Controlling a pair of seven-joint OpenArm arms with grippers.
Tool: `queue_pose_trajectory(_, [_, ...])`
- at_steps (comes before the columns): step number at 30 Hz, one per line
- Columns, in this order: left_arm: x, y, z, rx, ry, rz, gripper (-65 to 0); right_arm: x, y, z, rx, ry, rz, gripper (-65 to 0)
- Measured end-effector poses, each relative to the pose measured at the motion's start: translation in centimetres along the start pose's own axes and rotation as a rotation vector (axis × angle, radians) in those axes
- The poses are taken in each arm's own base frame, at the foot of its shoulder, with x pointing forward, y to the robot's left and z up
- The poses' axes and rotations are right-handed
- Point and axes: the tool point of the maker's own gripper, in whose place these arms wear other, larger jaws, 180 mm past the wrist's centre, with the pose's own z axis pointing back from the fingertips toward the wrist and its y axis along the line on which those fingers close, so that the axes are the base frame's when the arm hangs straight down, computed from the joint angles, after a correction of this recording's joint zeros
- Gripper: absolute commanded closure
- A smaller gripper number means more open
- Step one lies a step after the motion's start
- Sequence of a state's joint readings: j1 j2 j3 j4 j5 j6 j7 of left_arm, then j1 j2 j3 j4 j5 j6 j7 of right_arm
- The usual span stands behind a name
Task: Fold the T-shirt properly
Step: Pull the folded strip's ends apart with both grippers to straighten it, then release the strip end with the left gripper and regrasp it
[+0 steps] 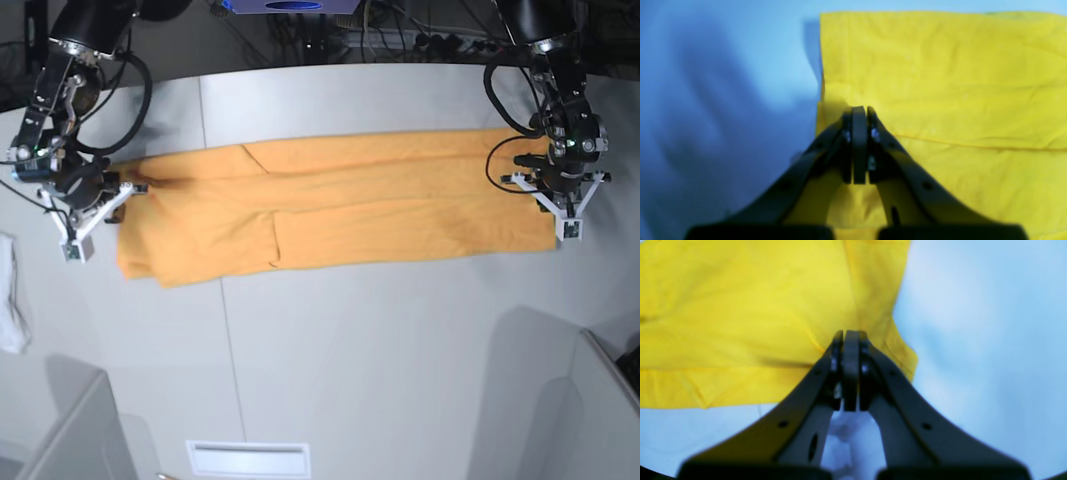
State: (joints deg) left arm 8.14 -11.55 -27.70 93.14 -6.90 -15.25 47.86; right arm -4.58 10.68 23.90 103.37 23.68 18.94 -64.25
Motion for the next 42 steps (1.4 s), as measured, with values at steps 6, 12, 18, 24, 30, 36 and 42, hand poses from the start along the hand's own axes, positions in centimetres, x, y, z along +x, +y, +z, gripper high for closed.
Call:
queue_pose_trajectory(6, [-0.3,-0.7,-0.1,-0.015,0.003,0.011,0.0,-2.1,0.7,-2.9,0.049,0.083,-0.073,0.0])
queue_pose_trajectory(12, [-0.3,-0.6,-0.1,-0.012,0.003,0.015,0.0,-5.8,0.5,-4.7,0.070,0.159,-0.131,0.0])
queue_pose_trajectory(18, [0.1,-1.5,0.0,-0.068,-0.016,0.074,0.0,-3.5,0.4,-2.4,0.031,0.082,-0.067,0.0])
queue_pose_trajectory(24, [0.2,1.6,2.1,-0.170,-0.121,0.419,0.0,-0.1,1.1,1.2,0.002,-0.063,0.020,0.0])
queue_pose_trajectory(30, [-0.1,2.8,4.0,-0.264,-0.128,0.464,0.0,-1.6,1.1,1.2,-0.001,-0.028,0.021,0.0])
queue_pose_trajectory(36, [0.1,3.0,5.0,-0.318,-0.138,0.349,-17.8,-2.3,2.0,1.0,0.021,-0.017,0.001,0.0])
queue_pose_trajectory(42, [-0.2,3.0,4.6,-0.353,-0.133,0.306,-60.4,-2.4,2.0,1.0,0.020,-0.015,0.002,0.0])
